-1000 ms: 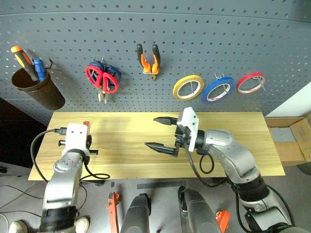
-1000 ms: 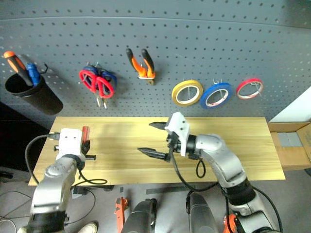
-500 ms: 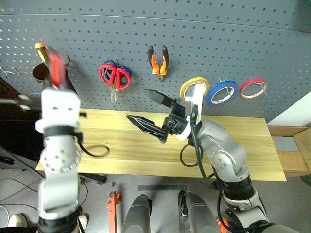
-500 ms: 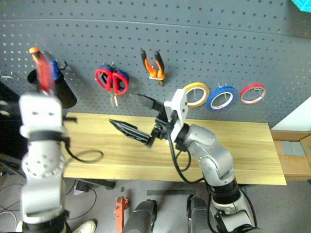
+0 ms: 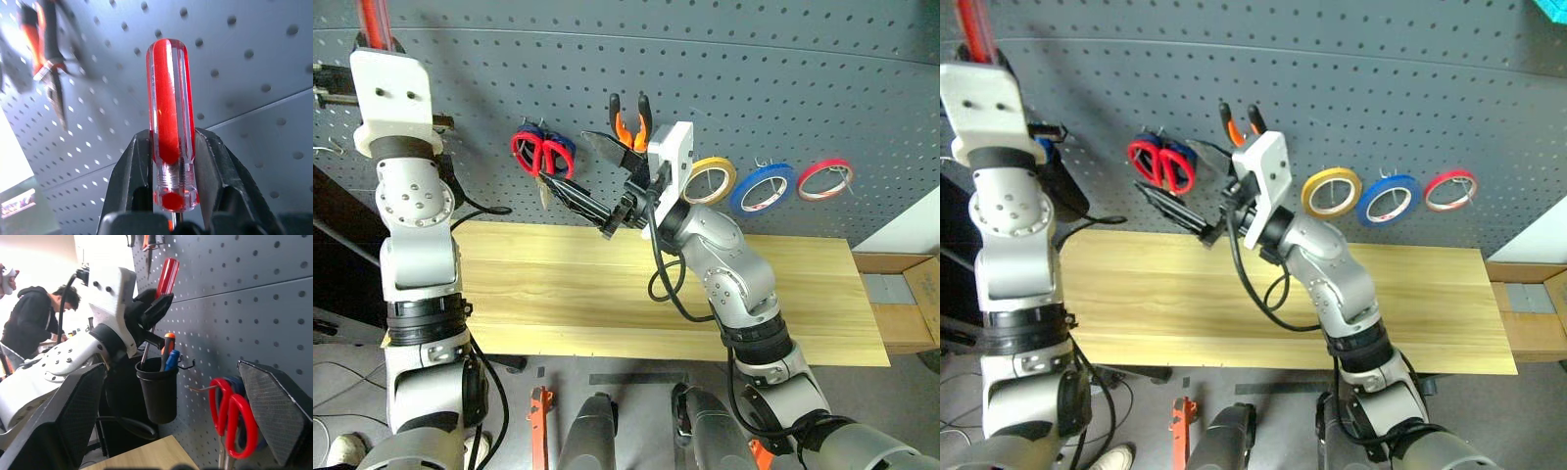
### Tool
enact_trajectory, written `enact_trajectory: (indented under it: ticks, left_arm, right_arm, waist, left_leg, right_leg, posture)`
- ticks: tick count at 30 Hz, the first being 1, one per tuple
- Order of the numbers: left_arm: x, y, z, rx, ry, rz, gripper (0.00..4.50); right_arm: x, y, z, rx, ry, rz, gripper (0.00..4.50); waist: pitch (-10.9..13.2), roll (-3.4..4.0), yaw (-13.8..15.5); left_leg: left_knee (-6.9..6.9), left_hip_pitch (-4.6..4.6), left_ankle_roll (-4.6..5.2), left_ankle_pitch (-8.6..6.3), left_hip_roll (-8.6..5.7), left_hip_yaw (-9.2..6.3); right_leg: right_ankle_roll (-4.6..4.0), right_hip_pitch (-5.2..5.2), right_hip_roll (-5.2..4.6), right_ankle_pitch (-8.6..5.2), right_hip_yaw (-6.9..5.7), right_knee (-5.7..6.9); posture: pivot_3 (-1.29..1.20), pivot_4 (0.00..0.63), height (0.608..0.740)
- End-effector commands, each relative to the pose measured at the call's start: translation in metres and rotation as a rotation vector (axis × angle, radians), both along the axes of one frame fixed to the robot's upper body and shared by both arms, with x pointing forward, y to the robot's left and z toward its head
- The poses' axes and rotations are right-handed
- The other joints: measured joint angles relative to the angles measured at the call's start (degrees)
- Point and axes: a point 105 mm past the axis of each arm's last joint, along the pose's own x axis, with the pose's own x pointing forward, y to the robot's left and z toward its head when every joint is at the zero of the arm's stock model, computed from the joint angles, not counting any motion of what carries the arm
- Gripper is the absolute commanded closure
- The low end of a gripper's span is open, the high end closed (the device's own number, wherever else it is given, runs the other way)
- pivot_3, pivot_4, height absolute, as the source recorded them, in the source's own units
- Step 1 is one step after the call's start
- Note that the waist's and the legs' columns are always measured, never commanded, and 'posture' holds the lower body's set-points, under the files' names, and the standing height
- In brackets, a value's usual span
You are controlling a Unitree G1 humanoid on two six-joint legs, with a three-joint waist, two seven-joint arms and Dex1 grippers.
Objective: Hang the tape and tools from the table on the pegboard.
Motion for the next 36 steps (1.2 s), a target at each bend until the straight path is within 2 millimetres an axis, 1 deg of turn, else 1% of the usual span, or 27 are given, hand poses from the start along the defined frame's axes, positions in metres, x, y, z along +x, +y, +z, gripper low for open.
enact_trajectory:
  ticks: [1,5,9,14,20,22,27,29,30,32,33,36]
  left_arm:
    - [-0.009,0.011,0.024,-0.007,-0.110,0.019,3.68]
    - [-0.004,0.024,0.016,-0.071,-0.098,0.033,3.68]
    - [0.003,0.027,0.000,-0.120,-0.051,0.020,3.68]
    - [0.008,0.036,-0.040,-0.263,0.058,0.020,3.68]
    - [0.006,0.043,-0.076,-0.402,0.154,0.046,3.68]
    - [0.004,0.043,-0.077,-0.410,0.164,0.053,3.68]
    - [0.002,0.045,-0.071,-0.406,0.158,0.059,3.68]
    - [0.001,0.046,-0.070,-0.414,0.154,0.064,2.97]
    - [0.001,0.046,-0.069,-0.416,0.154,0.059,2.73]
    - [0.002,0.045,-0.068,-0.416,0.153,0.054,2.06]
    - [0.002,0.045,-0.067,-0.416,0.151,0.053,1.65]
    - [0.002,0.045,-0.064,-0.422,0.145,0.046,0.62]
  right_arm:
    - [-0.005,-0.003,0.009,0.028,-0.044,-0.004,0.00]
    - [-0.005,-0.005,0.007,0.024,-0.036,-0.015,0.00]
    - [-0.005,-0.006,0.006,0.020,-0.030,-0.023,0.00]
    - [-0.005,-0.007,0.004,0.011,-0.027,-0.031,0.00]
    - [-0.006,-0.007,0.002,0.004,-0.023,-0.028,0.00]
    - [-0.006,-0.007,0.002,0.000,-0.022,-0.026,0.00]
    - [-0.005,-0.007,0.001,-0.004,-0.021,-0.023,0.00]
    - [-0.005,-0.007,0.001,-0.005,-0.021,-0.023,0.00]
    - [-0.005,-0.007,0.001,-0.005,-0.021,-0.023,0.00]
    - [-0.005,-0.007,0.001,-0.006,-0.021,-0.023,0.00]
    - [-0.005,-0.007,0.001,-0.006,-0.022,-0.023,0.00]
    - [-0.004,-0.008,0.000,-0.008,-0.022,-0.025,0.00]
  waist:
    - [0.00,0.00,-0.05]
    - [0.00,0.00,-0.18]
    - [0.00,0.00,-0.27]
    - [0.00,0.00,-0.46]
    - [0.00,0.00,-0.61]
    - [0.00,0.00,-0.63]
    - [0.00,0.00,-0.72]
    - [0.00,0.00,-0.84]
    - [0.00,0.00,-0.92]
    - [0.00,0.00,-0.98]
    - [0.00,0.00,-1.00]
    - [0.00,-0.01,-0.97]
  left_leg:
    - [0.00,0.00,0.01,0.00,0.00,0.00]
    - [0.01,0.06,0.06,-0.03,-0.01,0.04]
    - [0.04,0.07,0.17,-0.09,0.02,0.02]
    - [0.05,0.10,0.18,-0.09,-0.01,0.05]
    - [0.07,0.09,0.19,-0.10,0.02,0.01]
    - [0.07,0.13,0.21,-0.11,0.02,0.02]
    - [0.07,0.16,0.21,-0.11,0.02,0.02]
    - [0.07,0.16,0.21,-0.11,0.02,0.02]
    - [0.07,0.16,0.21,-0.11,0.02,0.02]
    - [0.07,0.16,0.20,-0.11,0.02,0.01]
    - [0.07,0.16,0.20,-0.11,0.02,0.01]
    - [0.08,0.16,0.20,-0.11,0.02,0.01]
  right_leg:
    - [0.00,0.00,-0.02,0.00,0.00,0.00]
    - [0.00,0.01,-0.01,0.00,0.03,0.06]
    - [0.00,0.01,0.00,0.00,0.01,0.12]
    - [0.00,0.06,0.00,0.00,0.05,0.12]
    - [0.00,0.06,-0.01,0.00,0.03,0.14]
    - [0.00,0.09,-0.01,0.00,0.05,0.15]
    - [0.00,0.10,0.00,0.00,0.05,0.19]
    - [0.00,0.10,0.00,0.00,0.05,0.19]
    - [0.00,0.10,0.00,0.00,0.05,0.19]
    - [0.00,0.10,0.00,0.00,0.05,0.19]
    - [0.00,0.10,0.00,0.00,0.04,0.19]
    - [0.00,0.11,-0.01,0.00,0.05,0.19]
  posture:
    - [0.10,0.218,0.740]
    - [0.09,0.226,0.740]
    - [0.08,0.230,0.740]
    - [0.08,0.236,0.740]
    - [0.08,0.239,0.740]
    - [0.08,0.240,0.740]
    - [0.09,0.242,0.740]
    - [0.09,0.243,0.740]
    - [0.09,0.243,0.740]
    - [0.09,0.243,0.740]
    - [0.09,0.243,0.740]
    - [0.08,0.241,0.740]
